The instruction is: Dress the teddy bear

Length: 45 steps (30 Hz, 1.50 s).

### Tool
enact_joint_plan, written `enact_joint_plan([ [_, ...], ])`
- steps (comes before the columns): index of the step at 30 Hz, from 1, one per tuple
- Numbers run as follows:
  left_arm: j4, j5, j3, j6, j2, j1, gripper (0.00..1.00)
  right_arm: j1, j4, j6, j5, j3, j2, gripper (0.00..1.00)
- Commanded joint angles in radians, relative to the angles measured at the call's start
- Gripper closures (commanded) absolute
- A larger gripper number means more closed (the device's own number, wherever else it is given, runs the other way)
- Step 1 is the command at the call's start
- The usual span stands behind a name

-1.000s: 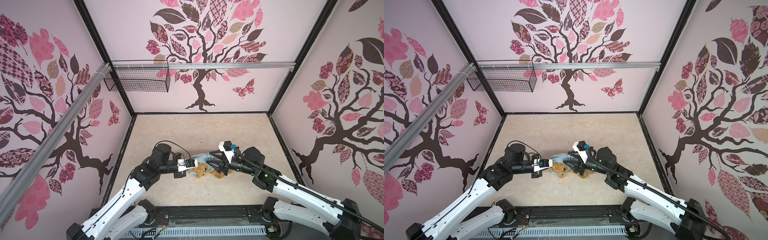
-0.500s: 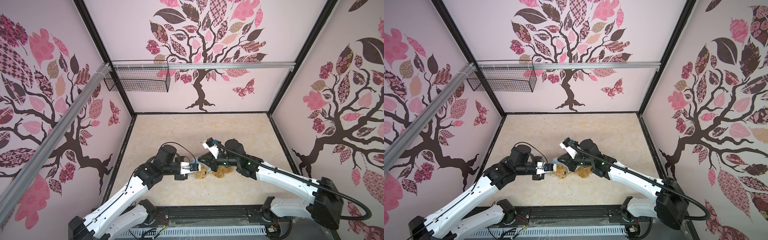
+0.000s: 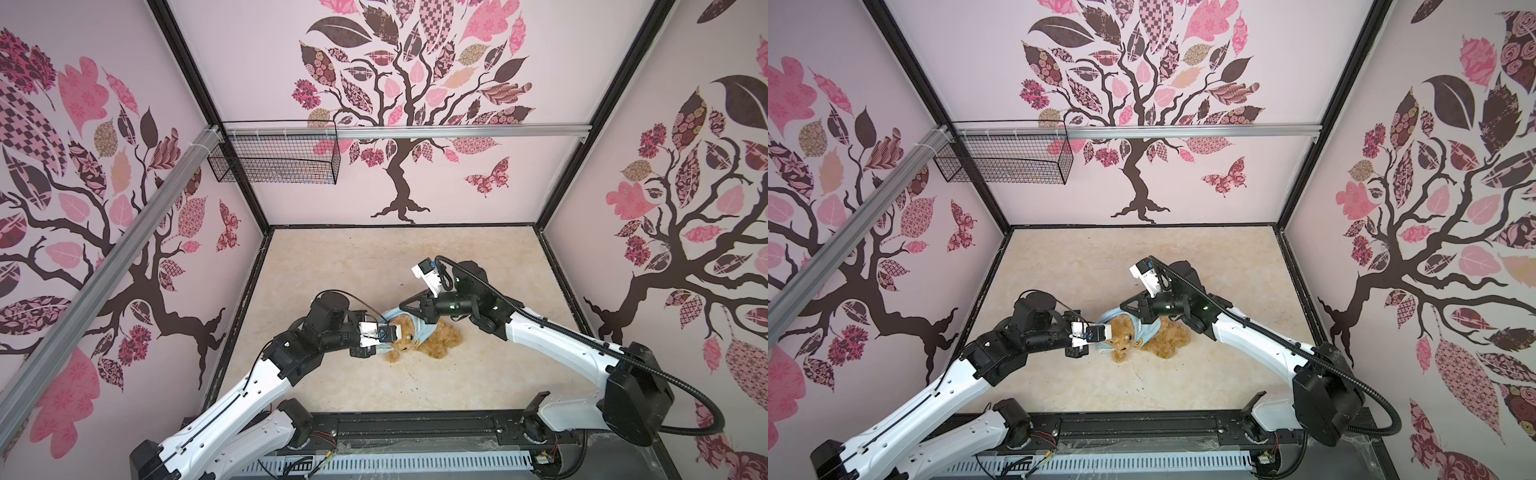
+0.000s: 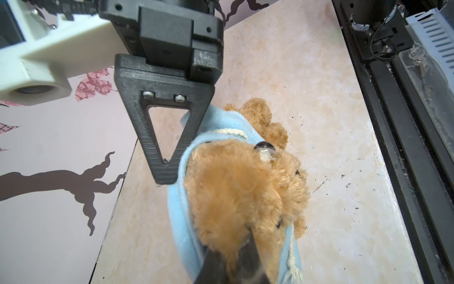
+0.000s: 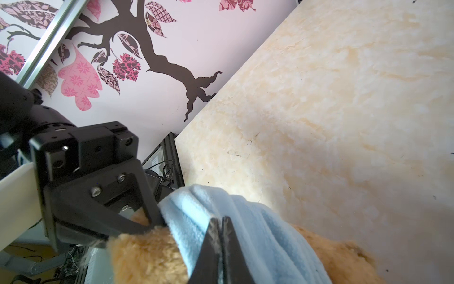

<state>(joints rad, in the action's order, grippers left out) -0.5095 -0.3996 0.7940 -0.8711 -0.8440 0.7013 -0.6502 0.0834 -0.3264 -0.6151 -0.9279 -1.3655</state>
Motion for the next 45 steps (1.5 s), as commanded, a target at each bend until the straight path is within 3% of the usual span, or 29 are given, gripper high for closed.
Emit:
enact_joint_plan([
  [1, -0.014, -0.108, -0.029, 0.016, 0.077, 0.015, 1.0, 0.114, -0.077, -0.005, 0.2, -0.009, -0.059, 0.95],
  [7, -0.012, -0.086, -0.053, 0.028, 0.094, 0.015, 1.0, 0.137, -0.083, 0.004, 0.188, -0.032, -0.045, 0.88],
  [11, 0.048, -0.047, -0.066, 0.143, 0.095, 0.015, 1.0, 0.138, -0.123, 0.047, 0.242, -0.049, 0.012, 0.67],
  [14, 0.145, 0.031, -0.077, 0.363, 0.089, 0.015, 1.0, 0.139, -0.133, 0.068, 0.292, -0.04, 0.087, 0.56],
  [18, 0.234, 0.231, -0.07, 0.787, 0.046, 0.015, 1.0, 0.115, -0.063, 0.052, 0.267, 0.046, 0.203, 0.53],
  [22, 0.159, 0.423, 0.004, 1.256, -0.062, 0.013, 1.0, -0.033, 0.024, 0.073, 0.363, 0.166, 0.323, 0.52],
  [25, 0.114, 0.379, 0.046, 1.454, -0.128, 0.013, 1.0, -0.145, 0.114, 0.063, 0.398, 0.248, 0.372, 0.52],
  [28, 0.193, 0.324, 0.014, 1.582, -0.144, 0.014, 1.0, -0.246, 0.213, 0.025, 0.399, 0.309, 0.363, 0.52],
  [34, 0.295, 0.341, -0.051, 1.735, -0.123, 0.013, 1.0, -0.385, 0.367, -0.077, 0.457, 0.376, 0.244, 0.56],
  [39, 0.337, 0.313, -0.071, 1.774, -0.142, 0.015, 1.0, -0.391, 0.377, -0.114, 0.489, 0.345, 0.124, 0.57],
  [45, 0.363, 0.279, -0.075, 1.79, -0.166, 0.016, 1.0, -0.392, 0.319, -0.105, 0.623, 0.275, 0.028, 0.58],
])
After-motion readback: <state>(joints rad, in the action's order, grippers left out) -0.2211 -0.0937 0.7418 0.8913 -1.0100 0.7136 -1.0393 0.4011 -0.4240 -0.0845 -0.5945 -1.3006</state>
